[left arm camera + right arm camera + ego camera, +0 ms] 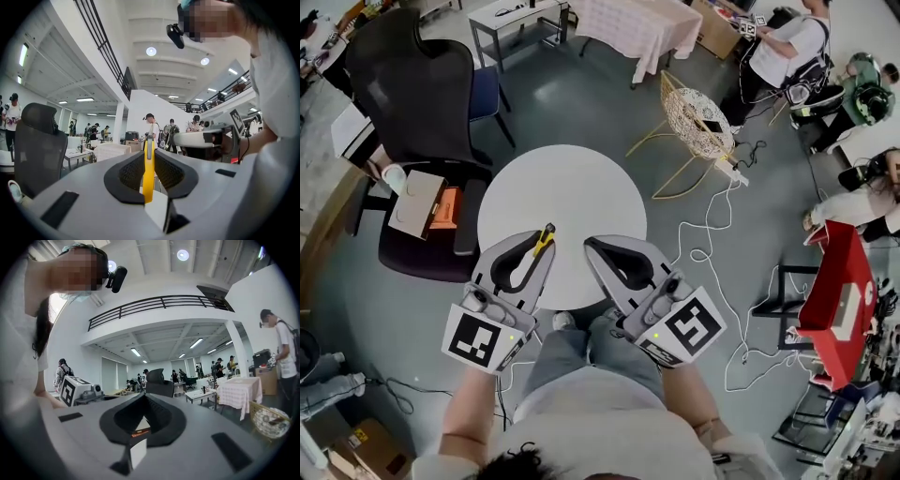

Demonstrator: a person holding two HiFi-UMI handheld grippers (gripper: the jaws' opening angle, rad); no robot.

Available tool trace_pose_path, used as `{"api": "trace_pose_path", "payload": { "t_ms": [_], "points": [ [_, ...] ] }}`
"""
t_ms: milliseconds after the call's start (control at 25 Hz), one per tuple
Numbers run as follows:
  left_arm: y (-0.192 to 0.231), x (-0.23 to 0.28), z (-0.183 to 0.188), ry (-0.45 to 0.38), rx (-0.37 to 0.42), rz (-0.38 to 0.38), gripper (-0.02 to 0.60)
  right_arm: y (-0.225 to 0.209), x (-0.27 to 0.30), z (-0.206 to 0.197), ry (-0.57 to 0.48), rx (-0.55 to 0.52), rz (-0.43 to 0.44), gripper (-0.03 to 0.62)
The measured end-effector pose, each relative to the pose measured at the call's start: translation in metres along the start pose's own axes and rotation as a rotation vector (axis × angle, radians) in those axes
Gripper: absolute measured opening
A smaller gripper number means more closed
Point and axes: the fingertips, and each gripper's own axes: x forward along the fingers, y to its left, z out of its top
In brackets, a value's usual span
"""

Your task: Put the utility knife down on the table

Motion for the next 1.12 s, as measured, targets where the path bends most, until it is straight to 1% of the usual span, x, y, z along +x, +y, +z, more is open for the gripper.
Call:
{"api": "trace_pose_path", "payload": {
  "t_ms": [200, 320, 600, 880, 1000, 1120],
  "points": [
    [0.017, 0.020, -0.054, 0.114, -0.013, -0.006, 0.071, -0.015, 0.004, -0.014, 0.034, 0.030, -0.044, 0.008],
    [0.023, 0.032, -0.095, 0.197, -0.013, -0.010, 0.071, -0.025, 0.006, -0.026, 0.060, 0.051, -0.063, 0.008],
    [0.031, 0.054, -0.187, 0.393, -0.038, -0.010, 0.069, -0.041, 0.007, -0.051, 0.112, 0.090, -0.089, 0.008],
    [0.026, 0.058, -0.273, 0.601, -0.017, -0.018, 0.071, -0.051, -0.006, -0.071, 0.157, 0.115, -0.118, 0.008],
    [0.019, 0.056, -0.300, 0.674, -0.004, -0.023, 0.070, -0.055, -0.014, -0.079, 0.174, 0.127, -0.132, 0.008],
    [0.015, 0.058, -0.311, 0.711, 0.015, -0.033, 0.070, -0.057, -0.018, -0.082, 0.182, 0.135, -0.140, 0.008]
  ]
}}
